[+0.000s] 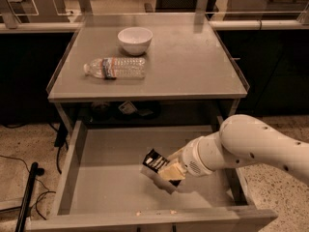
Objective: Place rxbar chocolate into top drawer
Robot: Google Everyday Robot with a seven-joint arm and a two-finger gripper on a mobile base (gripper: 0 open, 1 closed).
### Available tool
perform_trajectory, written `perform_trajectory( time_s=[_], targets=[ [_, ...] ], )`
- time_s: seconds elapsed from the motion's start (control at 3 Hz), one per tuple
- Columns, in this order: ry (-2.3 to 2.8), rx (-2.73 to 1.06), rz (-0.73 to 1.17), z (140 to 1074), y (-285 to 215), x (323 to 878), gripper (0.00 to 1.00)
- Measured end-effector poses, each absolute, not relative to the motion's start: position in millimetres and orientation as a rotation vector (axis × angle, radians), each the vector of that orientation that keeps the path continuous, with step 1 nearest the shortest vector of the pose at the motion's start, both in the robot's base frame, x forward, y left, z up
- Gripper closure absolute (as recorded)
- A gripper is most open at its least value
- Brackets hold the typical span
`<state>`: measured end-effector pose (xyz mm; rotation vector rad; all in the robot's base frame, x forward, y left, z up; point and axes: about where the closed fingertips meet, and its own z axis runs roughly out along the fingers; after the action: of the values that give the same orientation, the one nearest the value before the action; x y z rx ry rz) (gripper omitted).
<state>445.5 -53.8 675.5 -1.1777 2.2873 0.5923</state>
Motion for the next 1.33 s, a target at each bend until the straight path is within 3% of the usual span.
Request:
perform_trajectory(
  time_s=[1.33],
  targets=[
    [2.275, -1.019, 0.563, 619.1, -52.1, 457.1, 1.0]
  ],
)
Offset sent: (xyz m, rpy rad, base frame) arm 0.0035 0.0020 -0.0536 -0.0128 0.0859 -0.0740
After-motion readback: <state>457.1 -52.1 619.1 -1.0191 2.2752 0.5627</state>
